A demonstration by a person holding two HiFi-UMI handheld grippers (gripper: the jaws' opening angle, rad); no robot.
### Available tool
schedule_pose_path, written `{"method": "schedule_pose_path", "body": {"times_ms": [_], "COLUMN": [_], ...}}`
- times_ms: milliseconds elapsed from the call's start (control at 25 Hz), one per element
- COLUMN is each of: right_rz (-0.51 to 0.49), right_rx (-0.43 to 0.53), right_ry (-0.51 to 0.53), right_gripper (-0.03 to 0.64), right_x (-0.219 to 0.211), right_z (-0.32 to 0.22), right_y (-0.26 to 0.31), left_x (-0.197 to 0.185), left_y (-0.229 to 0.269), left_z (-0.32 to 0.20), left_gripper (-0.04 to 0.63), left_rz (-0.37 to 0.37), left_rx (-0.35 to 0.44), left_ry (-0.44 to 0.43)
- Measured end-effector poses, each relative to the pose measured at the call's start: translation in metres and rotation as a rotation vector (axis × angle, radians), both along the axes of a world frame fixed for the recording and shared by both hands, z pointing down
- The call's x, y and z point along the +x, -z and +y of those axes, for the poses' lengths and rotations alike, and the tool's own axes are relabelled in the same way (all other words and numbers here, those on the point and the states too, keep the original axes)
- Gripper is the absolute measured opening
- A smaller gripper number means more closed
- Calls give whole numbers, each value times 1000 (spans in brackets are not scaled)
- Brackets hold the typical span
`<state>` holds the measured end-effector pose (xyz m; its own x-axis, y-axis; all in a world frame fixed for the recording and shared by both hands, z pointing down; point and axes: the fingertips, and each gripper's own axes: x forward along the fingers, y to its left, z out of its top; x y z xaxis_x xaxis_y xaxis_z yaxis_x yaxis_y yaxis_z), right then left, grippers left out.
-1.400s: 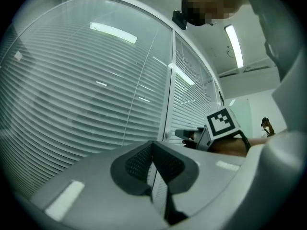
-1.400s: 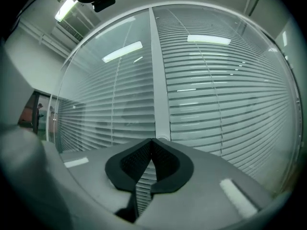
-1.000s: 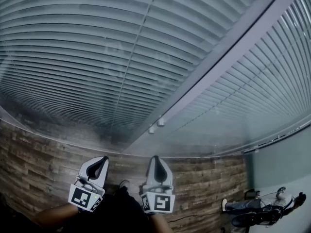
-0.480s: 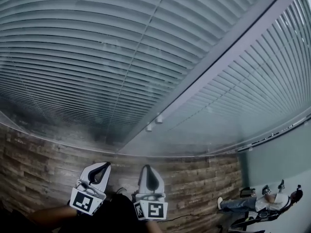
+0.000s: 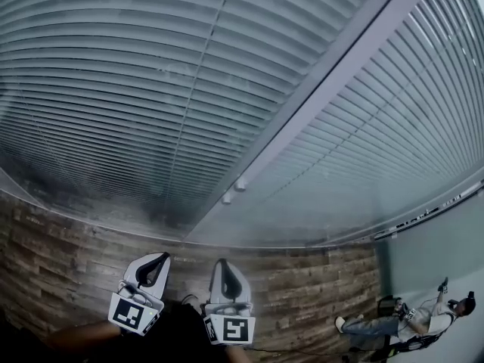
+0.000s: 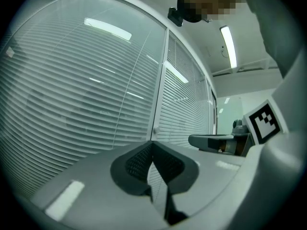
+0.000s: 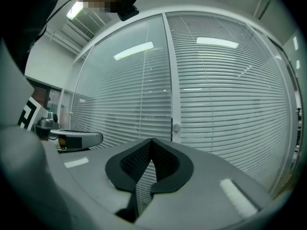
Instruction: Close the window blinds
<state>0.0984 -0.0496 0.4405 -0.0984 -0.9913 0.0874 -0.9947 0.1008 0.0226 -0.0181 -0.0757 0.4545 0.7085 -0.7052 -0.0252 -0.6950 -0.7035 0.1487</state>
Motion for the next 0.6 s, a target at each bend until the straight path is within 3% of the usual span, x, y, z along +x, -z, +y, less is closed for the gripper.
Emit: {"method": "schedule_pose_path", "body": {"times_ms": [600], "right_rz": [-25], "right_rx": [16], "right_ry": [24], "right_gripper": [0], "right_x": [-4], "right_z": [-12], "right_y": [13], "left_x": [6], "left_y": [11], "left_z": [-7], "left_gripper": [2], "left_rz": [14], "left_rx": [6], "left_ry": [-8]}}
